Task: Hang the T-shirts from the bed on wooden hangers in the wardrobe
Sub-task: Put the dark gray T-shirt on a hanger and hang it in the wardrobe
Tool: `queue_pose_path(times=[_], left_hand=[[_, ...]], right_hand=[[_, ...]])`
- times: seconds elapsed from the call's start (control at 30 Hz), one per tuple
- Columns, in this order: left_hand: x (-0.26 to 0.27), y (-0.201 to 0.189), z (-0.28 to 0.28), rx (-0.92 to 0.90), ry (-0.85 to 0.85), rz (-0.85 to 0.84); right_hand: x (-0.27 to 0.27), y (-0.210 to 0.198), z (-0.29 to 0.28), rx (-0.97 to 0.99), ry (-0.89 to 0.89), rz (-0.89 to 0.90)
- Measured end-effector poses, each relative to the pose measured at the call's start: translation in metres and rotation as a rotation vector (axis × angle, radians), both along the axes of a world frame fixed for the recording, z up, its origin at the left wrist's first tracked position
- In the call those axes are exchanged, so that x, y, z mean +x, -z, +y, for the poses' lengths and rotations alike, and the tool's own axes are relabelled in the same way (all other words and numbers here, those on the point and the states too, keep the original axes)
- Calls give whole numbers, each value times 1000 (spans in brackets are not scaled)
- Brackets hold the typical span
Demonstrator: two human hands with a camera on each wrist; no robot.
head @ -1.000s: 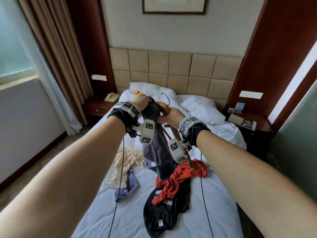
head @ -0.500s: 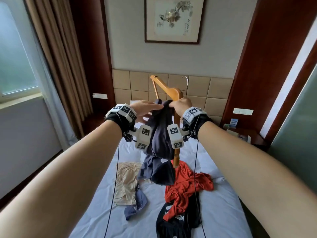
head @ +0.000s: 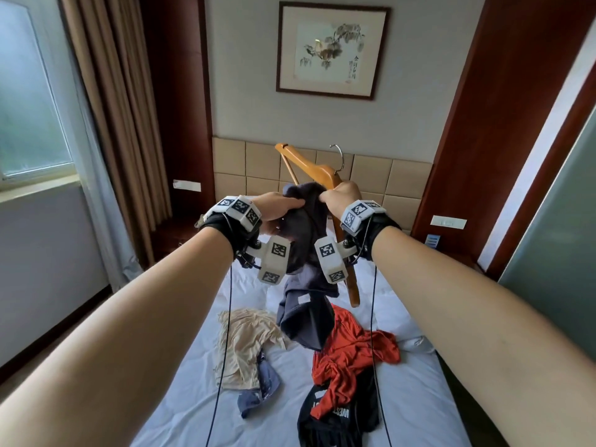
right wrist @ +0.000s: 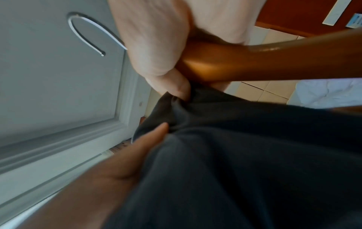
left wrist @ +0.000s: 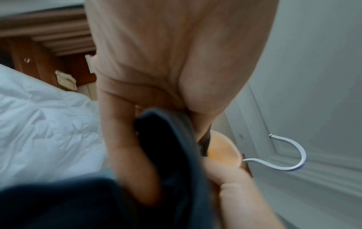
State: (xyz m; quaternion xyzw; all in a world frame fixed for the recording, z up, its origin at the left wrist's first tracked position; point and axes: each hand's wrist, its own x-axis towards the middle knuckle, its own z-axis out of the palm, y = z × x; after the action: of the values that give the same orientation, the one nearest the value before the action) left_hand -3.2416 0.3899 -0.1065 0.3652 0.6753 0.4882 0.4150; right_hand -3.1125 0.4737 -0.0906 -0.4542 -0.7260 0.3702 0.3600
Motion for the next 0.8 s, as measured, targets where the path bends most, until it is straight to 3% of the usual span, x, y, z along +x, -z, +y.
queue_pose_path(times=[0.2,0.4,0.6,0.8], left_hand=[[-3,-16,-11,127,-32,-107],[-11,-26,-14,113,-56,-100],[-19,-19,-16,233,-46,-355],[-22,-20,-15,275,-60,-397]], right_hand=[[-9,2,-6,3,-8,-78],[-17,-3,-13,-5,-40,-80],[-18,-8,-13,16,-31,-83],[-21,-2,-9,-10,-114,-123]])
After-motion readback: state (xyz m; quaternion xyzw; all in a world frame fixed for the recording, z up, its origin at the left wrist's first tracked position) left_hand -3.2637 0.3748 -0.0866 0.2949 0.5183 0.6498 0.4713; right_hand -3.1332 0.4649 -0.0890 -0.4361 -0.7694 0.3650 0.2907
